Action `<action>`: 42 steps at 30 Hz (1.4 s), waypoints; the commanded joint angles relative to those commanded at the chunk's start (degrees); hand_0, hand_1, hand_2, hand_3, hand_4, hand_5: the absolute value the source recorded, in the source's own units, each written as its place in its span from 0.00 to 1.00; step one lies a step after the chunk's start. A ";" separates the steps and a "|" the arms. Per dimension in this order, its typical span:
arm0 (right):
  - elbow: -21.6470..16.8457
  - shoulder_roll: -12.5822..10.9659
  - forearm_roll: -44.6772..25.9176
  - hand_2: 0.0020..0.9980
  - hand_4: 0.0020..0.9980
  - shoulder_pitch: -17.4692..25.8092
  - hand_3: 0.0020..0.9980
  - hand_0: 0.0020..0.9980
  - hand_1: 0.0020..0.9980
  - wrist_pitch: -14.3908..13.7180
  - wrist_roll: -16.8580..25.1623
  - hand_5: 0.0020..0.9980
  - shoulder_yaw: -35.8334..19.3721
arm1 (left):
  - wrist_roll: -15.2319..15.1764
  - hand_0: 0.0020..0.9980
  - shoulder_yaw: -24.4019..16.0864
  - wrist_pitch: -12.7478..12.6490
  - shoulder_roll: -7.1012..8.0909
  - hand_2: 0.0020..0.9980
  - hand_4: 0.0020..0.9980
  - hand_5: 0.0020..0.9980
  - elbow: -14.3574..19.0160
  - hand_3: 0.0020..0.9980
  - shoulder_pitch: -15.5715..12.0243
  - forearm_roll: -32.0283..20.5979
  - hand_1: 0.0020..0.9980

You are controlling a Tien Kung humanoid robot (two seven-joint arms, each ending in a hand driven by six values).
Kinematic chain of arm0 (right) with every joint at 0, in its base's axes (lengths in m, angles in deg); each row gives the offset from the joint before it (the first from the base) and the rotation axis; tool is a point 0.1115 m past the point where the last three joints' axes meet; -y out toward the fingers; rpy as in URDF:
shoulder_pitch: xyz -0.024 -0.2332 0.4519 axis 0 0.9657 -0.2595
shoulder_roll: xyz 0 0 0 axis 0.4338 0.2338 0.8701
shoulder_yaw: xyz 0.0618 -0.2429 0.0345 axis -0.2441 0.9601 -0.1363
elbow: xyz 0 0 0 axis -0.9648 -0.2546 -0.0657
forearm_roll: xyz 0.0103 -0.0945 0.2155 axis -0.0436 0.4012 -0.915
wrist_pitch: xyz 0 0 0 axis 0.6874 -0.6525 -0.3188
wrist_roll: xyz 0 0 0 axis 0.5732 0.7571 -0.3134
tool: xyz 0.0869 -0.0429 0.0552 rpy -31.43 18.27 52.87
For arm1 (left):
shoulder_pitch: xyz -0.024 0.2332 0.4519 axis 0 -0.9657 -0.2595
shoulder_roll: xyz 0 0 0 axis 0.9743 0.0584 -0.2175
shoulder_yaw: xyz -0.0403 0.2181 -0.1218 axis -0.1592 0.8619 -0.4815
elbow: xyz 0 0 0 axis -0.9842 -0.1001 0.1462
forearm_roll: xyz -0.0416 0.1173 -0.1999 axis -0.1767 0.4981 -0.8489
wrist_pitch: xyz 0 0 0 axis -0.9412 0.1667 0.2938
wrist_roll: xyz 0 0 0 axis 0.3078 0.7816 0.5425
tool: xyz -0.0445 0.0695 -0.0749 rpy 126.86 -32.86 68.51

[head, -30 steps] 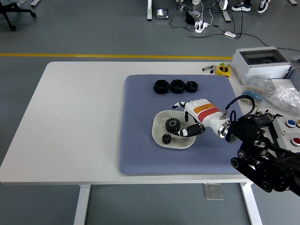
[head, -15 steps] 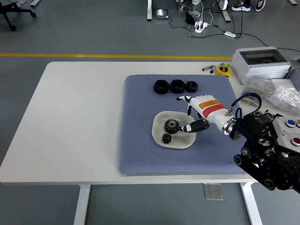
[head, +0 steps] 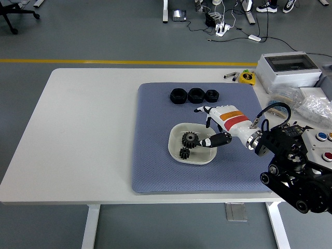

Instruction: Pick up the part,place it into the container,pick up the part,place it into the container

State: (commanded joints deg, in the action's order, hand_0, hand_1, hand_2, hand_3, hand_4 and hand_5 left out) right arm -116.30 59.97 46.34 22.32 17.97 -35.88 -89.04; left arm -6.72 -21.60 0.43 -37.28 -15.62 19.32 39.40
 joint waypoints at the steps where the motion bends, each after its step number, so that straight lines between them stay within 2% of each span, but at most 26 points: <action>1: -0.37 0.08 0.14 0.50 1.00 0.06 0.83 0.15 0.22 -0.18 -0.12 0.46 0.03 | 0.00 0.70 -0.01 -0.02 -0.01 0.74 0.67 0.66 0.00 0.65 0.00 0.00 0.70; 6: -3.17 0.17 1.05 0.50 1.00 0.24 0.83 0.15 0.22 -1.10 -1.08 0.46 0.16 | -0.02 0.70 0.01 -0.05 -0.03 0.74 0.67 0.66 -0.01 0.65 -0.02 -0.13 0.70; 7: -3.78 0.25 1.43 0.57 1.00 0.23 0.84 0.22 0.28 -1.29 -1.37 0.47 0.19 | -0.02 0.69 0.03 -0.03 -0.01 0.74 0.67 0.66 -0.01 0.65 -0.01 -0.13 0.70; 12: -5.67 0.57 2.54 0.57 1.00 0.22 0.84 0.22 0.28 -2.50 -2.45 0.47 0.72 | -0.04 0.69 0.13 0.07 0.08 0.74 0.67 0.66 0.02 0.65 0.07 -0.22 0.70; 13: -5.97 0.56 2.49 0.67 1.00 0.28 0.84 0.32 0.43 -2.72 -2.50 0.47 0.76 | -0.05 0.70 0.16 0.07 0.09 0.74 0.67 0.66 0.03 0.65 0.08 -0.27 0.70; 18: -8.06 0.20 1.05 0.67 1.00 0.64 0.84 0.32 0.43 -4.15 -2.12 0.47 0.60 | -0.08 0.70 0.21 -0.01 0.10 0.74 0.67 0.66 0.00 0.65 0.13 -0.52 0.70; 19: -8.47 0.09 0.25 0.80 1.00 0.73 0.84 0.69 0.69 -4.60 -1.84 0.48 0.47 | -0.09 0.70 0.27 0.00 0.11 0.74 0.67 0.66 0.01 0.65 0.16 -0.54 0.70; 24: -9.34 -0.31 -2.75 0.80 1.00 1.12 0.84 0.69 0.69 -5.43 -0.18 0.48 -0.65 | -0.09 0.70 0.22 -0.03 0.09 0.74 0.67 0.66 -0.01 0.65 0.20 -0.50 0.70; 25: -9.41 -0.39 -3.17 0.91 1.00 1.20 0.87 1.00 0.89 -5.42 0.05 0.48 -0.86 | -0.10 0.70 0.25 -0.02 0.09 0.74 0.67 0.66 -0.01 0.65 0.20 -0.49 0.70; 30: -9.51 -1.43 -7.02 0.91 1.00 2.60 0.87 1.00 0.89 -5.58 1.15 0.48 -3.63 | -0.11 0.70 0.30 -0.13 0.05 0.74 0.67 0.66 -0.03 0.65 0.27 -0.60 0.70; 31: -9.51 -1.71 -8.28 0.96 1.00 3.03 0.93 1.00 0.98 -5.82 1.54 0.56 -4.31 | -0.13 0.70 0.36 -0.15 0.06 0.74 0.67 0.66 -0.04 0.65 0.29 -0.69 0.70; 36: -9.90 -3.05 -18.85 0.96 1.00 5.55 0.93 1.00 0.98 -7.50 4.39 0.56 -7.27 | -0.15 0.70 0.42 -0.23 0.05 0.74 0.67 0.66 -0.07 0.65 0.33 -0.83 0.70; 37: -10.17 -3.35 -20.99 0.96 1.00 6.37 0.97 1.00 0.97 -7.84 5.35 0.74 -8.07 | -0.16 0.69 0.42 -0.26 0.04 0.74 0.67 0.66 -0.08 0.65 0.29 -0.88 0.70; 42: -11.83 -4.36 -33.28 0.96 1.00 10.20 0.97 1.00 0.97 -7.24 10.55 0.74 -11.61 | -0.13 0.69 0.26 -0.30 -0.01 0.74 0.67 0.66 -0.12 0.65 0.15 -0.73 0.70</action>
State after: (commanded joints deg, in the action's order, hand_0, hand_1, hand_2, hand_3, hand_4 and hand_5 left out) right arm -128.13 55.61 13.06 32.53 10.73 -25.33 -100.65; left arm -6.85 -21.34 0.13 -37.29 -15.74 19.47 38.68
